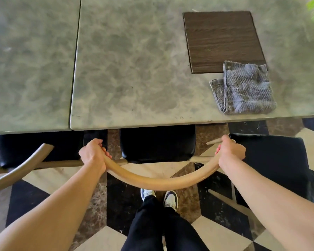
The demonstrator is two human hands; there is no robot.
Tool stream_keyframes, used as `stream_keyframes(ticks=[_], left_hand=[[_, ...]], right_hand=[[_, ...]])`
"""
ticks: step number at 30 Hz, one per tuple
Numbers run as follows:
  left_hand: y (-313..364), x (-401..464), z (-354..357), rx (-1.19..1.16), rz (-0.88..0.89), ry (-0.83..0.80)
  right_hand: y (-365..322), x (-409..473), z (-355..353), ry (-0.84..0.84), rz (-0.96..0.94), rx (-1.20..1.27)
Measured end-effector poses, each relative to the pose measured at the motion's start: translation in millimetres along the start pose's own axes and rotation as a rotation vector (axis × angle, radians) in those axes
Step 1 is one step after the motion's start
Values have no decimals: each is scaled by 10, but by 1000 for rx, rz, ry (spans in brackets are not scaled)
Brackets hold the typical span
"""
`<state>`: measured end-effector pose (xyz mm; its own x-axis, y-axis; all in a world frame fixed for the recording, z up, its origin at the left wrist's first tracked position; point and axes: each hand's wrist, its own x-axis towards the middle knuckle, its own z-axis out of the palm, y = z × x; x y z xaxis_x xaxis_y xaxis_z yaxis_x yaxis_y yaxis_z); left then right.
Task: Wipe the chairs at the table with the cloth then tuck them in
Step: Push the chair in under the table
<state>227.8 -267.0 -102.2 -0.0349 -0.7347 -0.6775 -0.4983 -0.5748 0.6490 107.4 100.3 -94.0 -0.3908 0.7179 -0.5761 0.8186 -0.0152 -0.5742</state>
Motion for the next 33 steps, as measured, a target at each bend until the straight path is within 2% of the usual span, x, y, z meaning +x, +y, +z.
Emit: stream_keyframes(ticks=[6, 10, 27, 33], left_hand=[[30, 40, 151, -39, 27, 0], [28, 41, 222, -90, -23, -6], [205, 41, 139, -130, -63, -48], [164, -37, 177, -146, -58, -32]], right_hand=[[-60, 68, 100, 2, 12, 12], [-104, 101, 136, -11, 10, 1], [-237, 16, 265, -35, -13, 39], [-275, 7, 230, -49, 13, 139]])
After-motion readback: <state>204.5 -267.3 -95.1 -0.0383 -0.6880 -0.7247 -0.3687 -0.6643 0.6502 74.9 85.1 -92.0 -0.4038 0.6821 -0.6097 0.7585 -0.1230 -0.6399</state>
